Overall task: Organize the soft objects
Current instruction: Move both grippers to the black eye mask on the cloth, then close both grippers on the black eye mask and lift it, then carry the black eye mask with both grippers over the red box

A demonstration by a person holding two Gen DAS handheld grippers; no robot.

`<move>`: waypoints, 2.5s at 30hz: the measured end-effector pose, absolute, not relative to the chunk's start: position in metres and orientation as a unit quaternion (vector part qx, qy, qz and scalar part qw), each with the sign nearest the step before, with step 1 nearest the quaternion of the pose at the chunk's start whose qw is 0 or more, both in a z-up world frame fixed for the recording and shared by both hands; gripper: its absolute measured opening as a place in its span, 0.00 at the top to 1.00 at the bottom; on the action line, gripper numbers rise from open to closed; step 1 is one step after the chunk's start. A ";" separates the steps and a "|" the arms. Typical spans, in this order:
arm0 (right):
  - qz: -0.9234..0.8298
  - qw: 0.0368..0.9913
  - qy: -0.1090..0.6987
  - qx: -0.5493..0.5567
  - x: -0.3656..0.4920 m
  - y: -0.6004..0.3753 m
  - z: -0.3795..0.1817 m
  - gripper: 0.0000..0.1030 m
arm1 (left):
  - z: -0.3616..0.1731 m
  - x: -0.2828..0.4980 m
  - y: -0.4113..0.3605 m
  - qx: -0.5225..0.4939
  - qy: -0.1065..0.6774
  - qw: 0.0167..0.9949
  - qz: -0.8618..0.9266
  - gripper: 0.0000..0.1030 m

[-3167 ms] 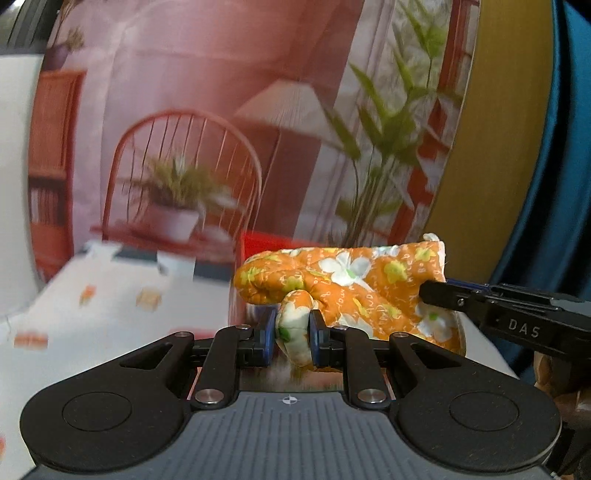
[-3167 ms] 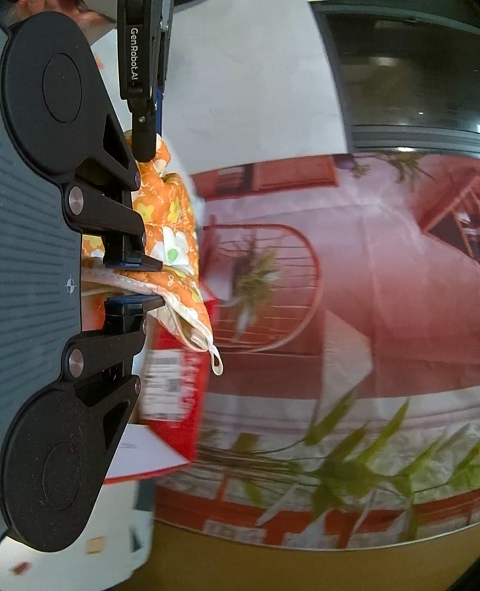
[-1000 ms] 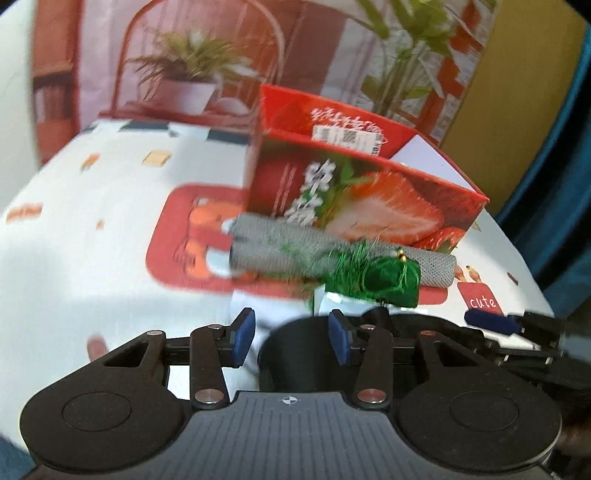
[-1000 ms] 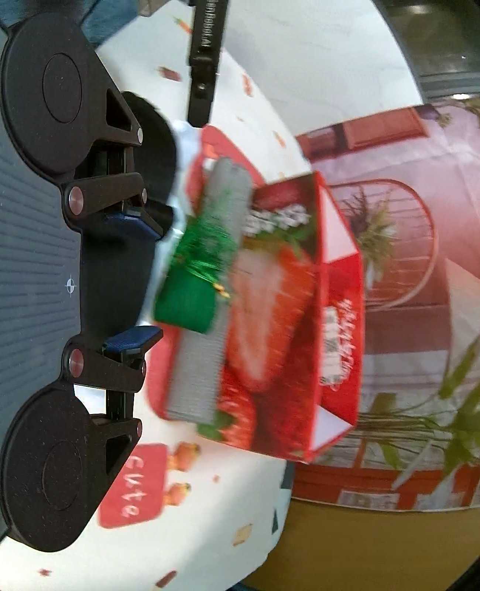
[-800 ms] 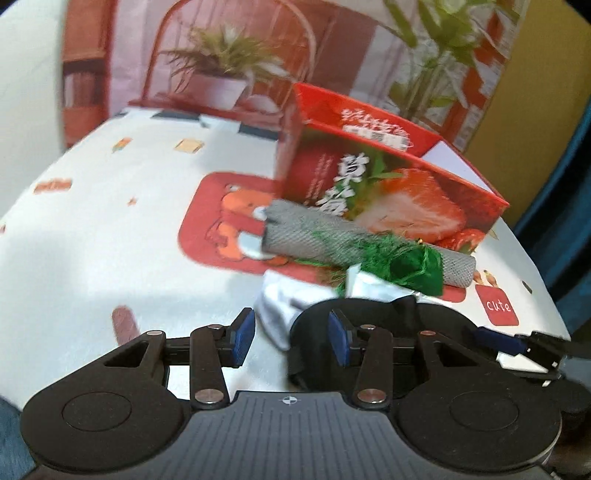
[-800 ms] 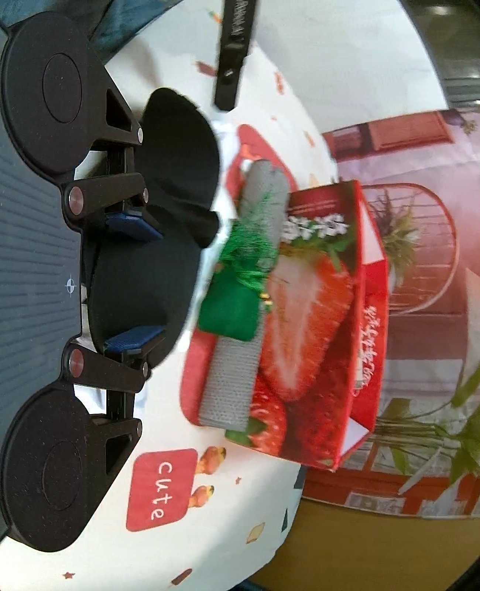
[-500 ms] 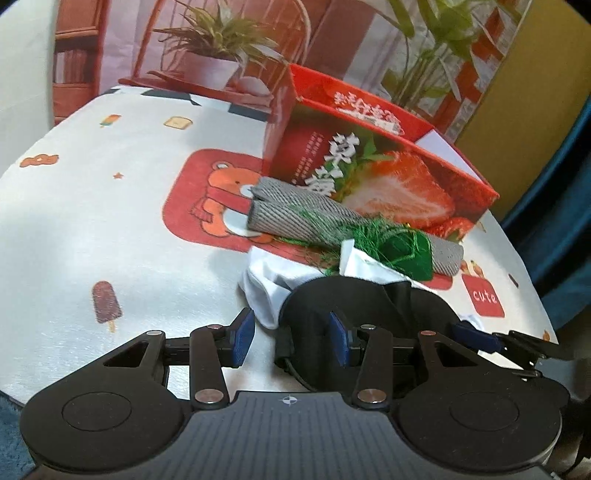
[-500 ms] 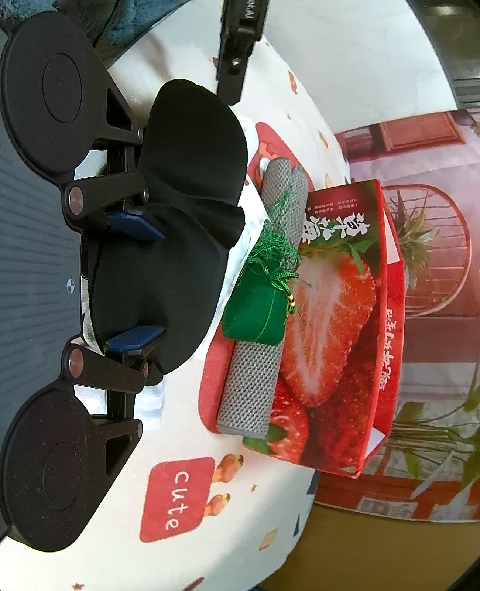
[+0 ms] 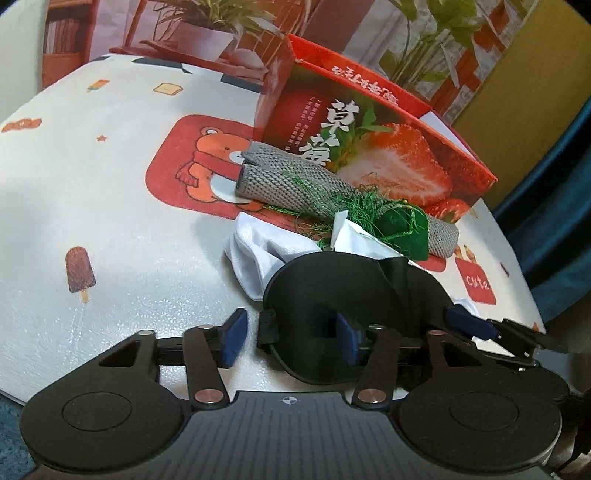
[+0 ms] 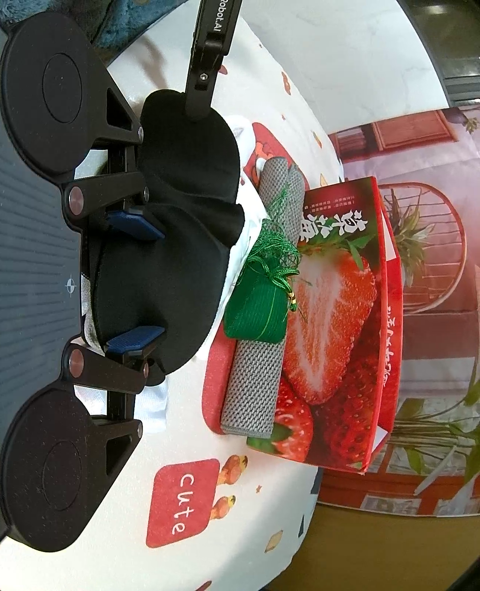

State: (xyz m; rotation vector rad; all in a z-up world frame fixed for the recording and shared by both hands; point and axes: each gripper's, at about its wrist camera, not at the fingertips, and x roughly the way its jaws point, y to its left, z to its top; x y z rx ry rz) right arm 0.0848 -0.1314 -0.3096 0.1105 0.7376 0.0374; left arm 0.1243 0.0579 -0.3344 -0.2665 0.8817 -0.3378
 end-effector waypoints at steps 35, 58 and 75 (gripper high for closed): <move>-0.037 0.930 0.325 0.171 0.063 -0.171 -0.301 0.50 | -0.345 0.122 0.051 -0.075 0.426 0.886 -0.170 0.71; -0.001 0.921 0.345 0.180 0.064 -0.162 -0.278 0.74 | -0.315 0.110 0.045 -0.054 0.385 0.906 -0.167 0.79; 0.052 0.946 0.280 0.156 0.062 -0.158 -0.226 0.87 | -0.272 0.079 0.034 -0.030 0.287 0.940 -0.181 0.85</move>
